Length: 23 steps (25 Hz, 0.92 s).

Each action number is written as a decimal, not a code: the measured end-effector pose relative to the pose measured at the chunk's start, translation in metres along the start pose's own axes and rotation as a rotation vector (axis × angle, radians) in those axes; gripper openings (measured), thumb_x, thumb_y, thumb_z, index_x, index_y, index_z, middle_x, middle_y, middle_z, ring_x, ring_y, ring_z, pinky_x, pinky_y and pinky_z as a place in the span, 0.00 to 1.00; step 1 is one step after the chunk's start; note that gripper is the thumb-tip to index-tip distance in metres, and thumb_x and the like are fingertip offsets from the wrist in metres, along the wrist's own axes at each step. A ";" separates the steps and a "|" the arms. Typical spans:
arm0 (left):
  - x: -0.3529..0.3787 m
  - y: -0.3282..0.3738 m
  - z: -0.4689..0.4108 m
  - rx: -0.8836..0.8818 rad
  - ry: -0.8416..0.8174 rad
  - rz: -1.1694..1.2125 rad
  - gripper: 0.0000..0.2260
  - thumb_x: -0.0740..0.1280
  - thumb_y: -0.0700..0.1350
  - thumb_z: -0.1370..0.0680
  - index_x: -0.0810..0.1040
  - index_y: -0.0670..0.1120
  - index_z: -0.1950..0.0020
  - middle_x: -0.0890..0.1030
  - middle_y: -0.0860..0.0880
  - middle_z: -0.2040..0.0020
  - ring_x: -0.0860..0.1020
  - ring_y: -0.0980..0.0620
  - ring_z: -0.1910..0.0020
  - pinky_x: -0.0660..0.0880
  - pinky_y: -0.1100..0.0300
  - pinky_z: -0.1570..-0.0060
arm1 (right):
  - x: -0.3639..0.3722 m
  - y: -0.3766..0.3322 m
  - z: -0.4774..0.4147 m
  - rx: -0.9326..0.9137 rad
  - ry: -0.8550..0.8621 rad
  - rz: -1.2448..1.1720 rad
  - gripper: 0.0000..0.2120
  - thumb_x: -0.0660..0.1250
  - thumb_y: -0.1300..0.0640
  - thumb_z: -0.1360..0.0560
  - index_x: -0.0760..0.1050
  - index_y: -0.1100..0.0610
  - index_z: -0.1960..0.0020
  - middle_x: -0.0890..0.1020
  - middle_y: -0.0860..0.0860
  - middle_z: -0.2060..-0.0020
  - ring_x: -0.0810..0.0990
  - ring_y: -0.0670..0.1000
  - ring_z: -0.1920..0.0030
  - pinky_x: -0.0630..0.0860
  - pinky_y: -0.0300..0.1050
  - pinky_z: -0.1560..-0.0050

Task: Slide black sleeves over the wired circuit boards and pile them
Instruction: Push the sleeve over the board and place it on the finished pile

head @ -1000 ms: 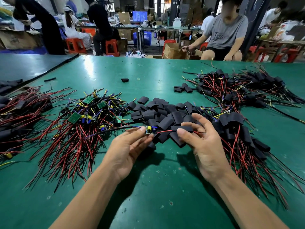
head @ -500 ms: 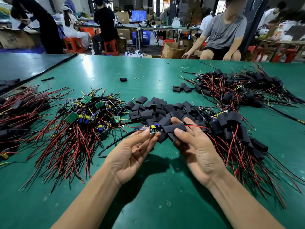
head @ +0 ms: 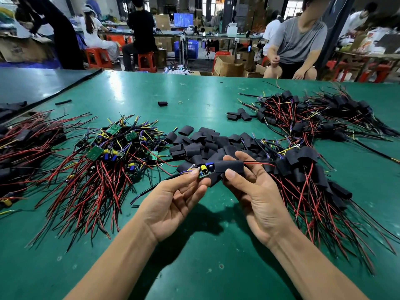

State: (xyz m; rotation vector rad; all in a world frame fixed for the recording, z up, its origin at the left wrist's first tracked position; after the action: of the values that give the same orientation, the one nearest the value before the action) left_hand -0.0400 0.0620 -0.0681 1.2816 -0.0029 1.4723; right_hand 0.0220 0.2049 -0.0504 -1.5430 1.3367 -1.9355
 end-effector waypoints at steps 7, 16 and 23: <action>-0.002 0.002 -0.001 -0.017 0.027 -0.026 0.04 0.72 0.36 0.35 0.87 0.40 0.63 0.84 0.43 0.66 0.84 0.52 0.69 0.79 0.64 0.72 | -0.002 0.001 -0.001 -0.020 0.009 0.082 0.30 0.76 0.63 0.37 0.73 0.58 0.36 0.87 0.53 0.49 0.85 0.47 0.53 0.79 0.36 0.55; -0.002 -0.003 -0.003 -0.028 0.008 -0.156 0.03 0.72 0.38 0.33 0.86 0.41 0.65 0.84 0.42 0.66 0.83 0.52 0.71 0.78 0.65 0.73 | 0.007 0.006 0.002 0.044 -0.086 0.123 0.32 0.75 0.63 0.36 0.71 0.59 0.33 0.86 0.56 0.49 0.85 0.49 0.54 0.80 0.38 0.53; 0.004 -0.005 -0.004 0.038 -0.077 -0.174 0.13 0.73 0.42 0.32 0.80 0.41 0.50 0.84 0.42 0.58 0.84 0.49 0.67 0.80 0.61 0.69 | 0.009 0.006 0.005 0.085 -0.086 0.055 0.25 0.72 0.67 0.33 0.73 0.61 0.36 0.86 0.57 0.50 0.86 0.49 0.58 0.77 0.32 0.67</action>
State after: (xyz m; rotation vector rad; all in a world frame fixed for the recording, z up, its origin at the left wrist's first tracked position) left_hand -0.0383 0.0697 -0.0701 1.3344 0.0844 1.2793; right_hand 0.0218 0.1927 -0.0500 -1.5157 1.2326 -1.8462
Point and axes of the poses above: each hand's wrist, its own z-axis away from the middle knuckle, its own x-axis out of the palm, y = z × x, the point moved 8 cm from there along -z, towards the middle knuckle
